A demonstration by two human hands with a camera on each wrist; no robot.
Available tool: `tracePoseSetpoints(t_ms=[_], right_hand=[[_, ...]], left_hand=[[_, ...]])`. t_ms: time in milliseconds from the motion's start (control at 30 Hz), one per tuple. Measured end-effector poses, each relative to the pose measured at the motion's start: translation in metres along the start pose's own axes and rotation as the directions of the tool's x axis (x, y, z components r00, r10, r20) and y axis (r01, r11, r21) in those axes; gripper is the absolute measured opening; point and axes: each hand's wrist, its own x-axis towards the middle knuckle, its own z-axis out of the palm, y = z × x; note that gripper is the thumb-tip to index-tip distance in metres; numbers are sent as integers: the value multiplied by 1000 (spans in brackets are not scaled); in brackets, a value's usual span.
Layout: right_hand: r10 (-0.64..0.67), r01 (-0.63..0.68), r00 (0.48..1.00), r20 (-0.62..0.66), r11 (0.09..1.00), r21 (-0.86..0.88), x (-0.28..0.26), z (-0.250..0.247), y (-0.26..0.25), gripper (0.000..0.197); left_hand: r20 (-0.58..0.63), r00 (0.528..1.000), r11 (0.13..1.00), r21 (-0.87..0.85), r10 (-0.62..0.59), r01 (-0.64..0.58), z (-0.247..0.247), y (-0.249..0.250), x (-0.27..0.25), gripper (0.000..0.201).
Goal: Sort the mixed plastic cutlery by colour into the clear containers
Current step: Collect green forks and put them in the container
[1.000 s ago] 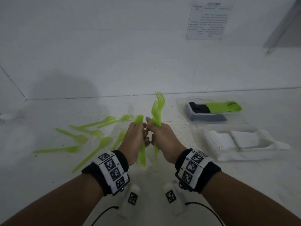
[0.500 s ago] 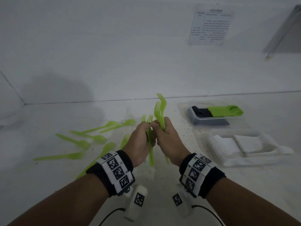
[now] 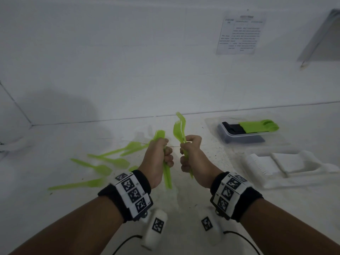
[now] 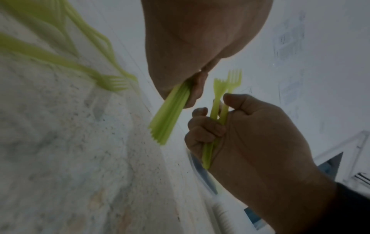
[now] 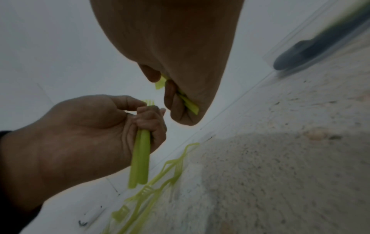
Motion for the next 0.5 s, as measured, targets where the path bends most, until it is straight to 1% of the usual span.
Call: tracePoseSetpoints(t_ms=[67,100,133,167,233,300,400,500], right_hand=[[-28,28,1000,6,997,-67,-1,2,-1,7],[-43,45,999,22,993,-110,-1,5,0,11],[-60,66,997,41,986,-151,-1,9,2,14],[-82,92,995,63,977,-190,-1,14,4,16],[-131,149,988,82,952,-269,-3,21,9,22],[-190,201,980,66,934,-295,-8,26,11,29],[-255,243,967,12,904,-351,-11,27,13,30],[-294,259,956,-23,874,-411,-8,25,15,29]], left_hand=[[21,999,999,26,24,-25,-2,3,1,28],[30,999,997,64,36,-38,-2,3,1,37],[34,998,993,106,52,-56,0,3,1,42],[29,997,988,140,65,-69,1,3,1,43],[-5,997,983,173,71,-69,2,1,3,38],[-35,998,990,135,49,-44,-1,1,5,32],[-23,1000,998,60,6,-5,-8,1,6,33],[20,999,998,51,30,-31,-12,-2,5,38]])
